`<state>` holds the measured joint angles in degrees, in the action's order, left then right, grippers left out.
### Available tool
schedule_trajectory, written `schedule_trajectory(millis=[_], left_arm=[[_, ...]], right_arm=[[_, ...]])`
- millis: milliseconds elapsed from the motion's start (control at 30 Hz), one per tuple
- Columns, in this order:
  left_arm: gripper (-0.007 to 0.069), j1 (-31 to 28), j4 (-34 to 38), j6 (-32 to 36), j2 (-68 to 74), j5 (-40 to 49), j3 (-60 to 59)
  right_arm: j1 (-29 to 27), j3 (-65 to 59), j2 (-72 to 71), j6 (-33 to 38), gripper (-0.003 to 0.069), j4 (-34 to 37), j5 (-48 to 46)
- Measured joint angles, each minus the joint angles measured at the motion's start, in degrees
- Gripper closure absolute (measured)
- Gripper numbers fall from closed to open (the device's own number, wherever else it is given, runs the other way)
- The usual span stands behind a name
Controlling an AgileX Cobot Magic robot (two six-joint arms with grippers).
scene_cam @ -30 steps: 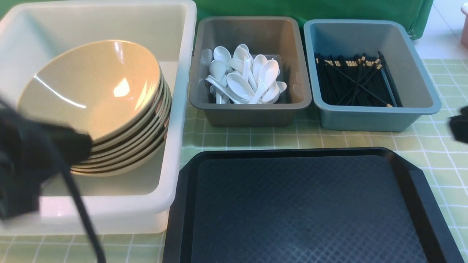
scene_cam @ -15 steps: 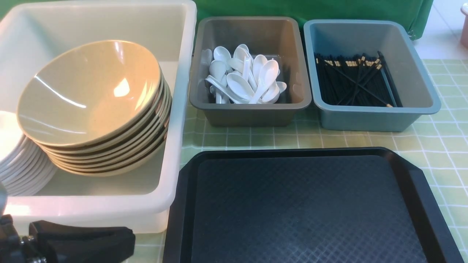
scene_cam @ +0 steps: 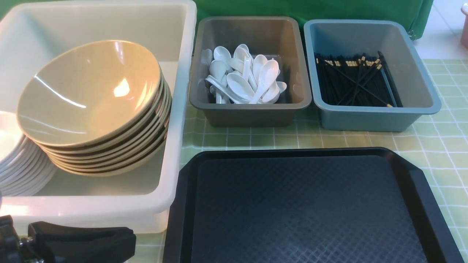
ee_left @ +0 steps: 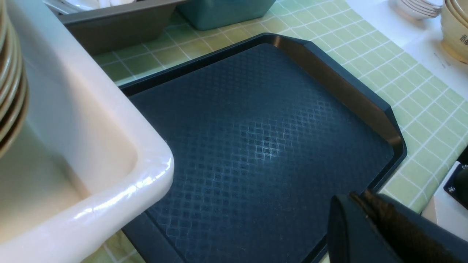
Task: On green table put chopsticks spoon bowls plates into blue grey white boxes.
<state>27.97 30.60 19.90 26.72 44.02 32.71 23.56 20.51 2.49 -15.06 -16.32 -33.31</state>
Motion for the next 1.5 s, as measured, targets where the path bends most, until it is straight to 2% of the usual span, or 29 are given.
schedule_trajectory(millis=[600, 700, 767, 867, 1000, 1067, 1100, 1167, 1200, 1267, 1333, 1500], left_arm=[[0.0626, 0.0, -1.0, 0.0, 0.0, 0.1, -0.7], [0.0626, 0.0, -7.4, 0.8, 0.0, -1.0, -0.8], [0.0626, 0.0, -13.0, 1.2, -1.1, -4.9, -1.9], [0.0626, -0.4, -16.3, 1.5, -5.8, -13.0, -4.7], [0.0626, -4.8, -16.9, 2.0, -13.9, -21.9, -9.8], [0.0626, -8.8, -17.0, 2.0, -17.9, -23.7, -12.8], [0.0626, -12.8, -17.6, 2.0, -20.8, -23.9, -15.3], [0.0626, -14.7, -18.2, 1.9, -22.6, -23.8, -16.8], [0.0626, -18.3, -20.0, 0.9, -25.2, -23.6, -19.8], [0.0626, -21.8, -22.5, -2.5, -26.9, -23.5, -23.8], [0.0626, -25.3, -25.0, -9.4, -27.4, -22.6, -27.6], [0.0626, -28.6, -31.9, -24.1, -27.4, -21.5, -33.4]], right_arm=[[0.0, 0.0, 0.0, 0.1, 0.0617, 0.0, 0.0], [0.0, 0.0, 0.0, 0.1, 0.0613, 0.0, 0.0], [0.0, 0.0, 0.0, 0.1, 0.0610, 0.0, 0.0], [0.0, 0.0, 0.0, 0.1, 0.0604, 0.0, 0.0], [0.0, 0.0, 0.0, 0.1, 0.0601, 0.0, 0.0], [0.0, 0.0, 0.0, 0.1, 0.0601, 0.0, 0.0], [0.0, 0.0, 0.0, 0.1, 0.0601, 0.0, 0.0], [0.0, 0.0, 0.0, 0.1, 0.0601, 0.0, 0.0], [0.0, 0.0, 0.0, 0.1, 0.0601, 0.0, -0.1], [0.0, 0.0, 0.0, 0.1, 0.0599, 0.0, -0.1], [0.0, 0.0, 0.0, 0.1, 0.0596, 0.0, 0.0], [0.0, 0.0, -0.1, 0.1, 0.0590, 0.0, 0.0]])
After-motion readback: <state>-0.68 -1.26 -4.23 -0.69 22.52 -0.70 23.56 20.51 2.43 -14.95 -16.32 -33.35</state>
